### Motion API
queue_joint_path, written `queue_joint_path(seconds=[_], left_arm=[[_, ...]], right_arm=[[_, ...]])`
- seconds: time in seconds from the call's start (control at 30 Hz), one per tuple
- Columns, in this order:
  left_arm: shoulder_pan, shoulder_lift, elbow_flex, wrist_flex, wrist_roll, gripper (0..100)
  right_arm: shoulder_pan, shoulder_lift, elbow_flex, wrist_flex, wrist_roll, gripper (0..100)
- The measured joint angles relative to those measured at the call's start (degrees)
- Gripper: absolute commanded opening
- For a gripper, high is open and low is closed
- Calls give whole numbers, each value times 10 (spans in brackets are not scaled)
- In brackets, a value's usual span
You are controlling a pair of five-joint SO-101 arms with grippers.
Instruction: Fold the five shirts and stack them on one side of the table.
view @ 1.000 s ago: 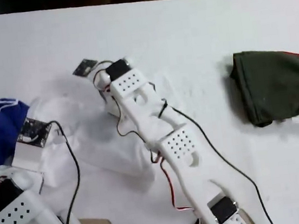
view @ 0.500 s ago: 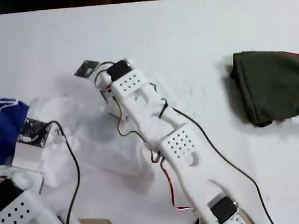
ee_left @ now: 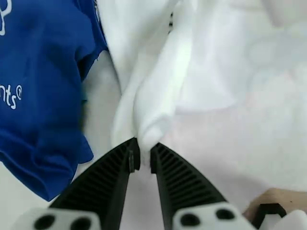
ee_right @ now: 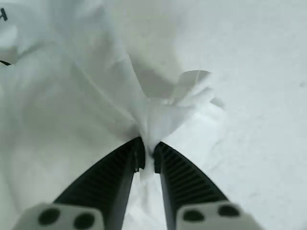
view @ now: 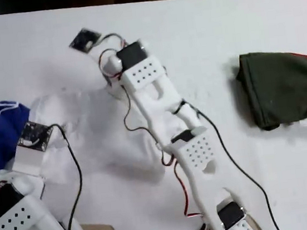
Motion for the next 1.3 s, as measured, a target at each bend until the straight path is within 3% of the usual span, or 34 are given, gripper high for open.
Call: queue_joint_path(seconds=[0.17, 0.47, 0.67, 1.0, 1.3], left_arm=[[0, 0, 0, 0, 0, 25], [-20, 0, 0, 0, 0, 25], [-20, 0, 0, 0, 0, 25], [-20, 0, 0, 0, 0, 25], [-20, 0, 0, 0, 0, 25]], right_arm=[[11, -71, 87, 0, 2, 18], [-44, -203, 481, -21, 54, 39], [-42, -212, 488, -22, 58, 239], [30, -230, 410, -1, 62, 210], [15, -242, 442, -1, 38, 209]])
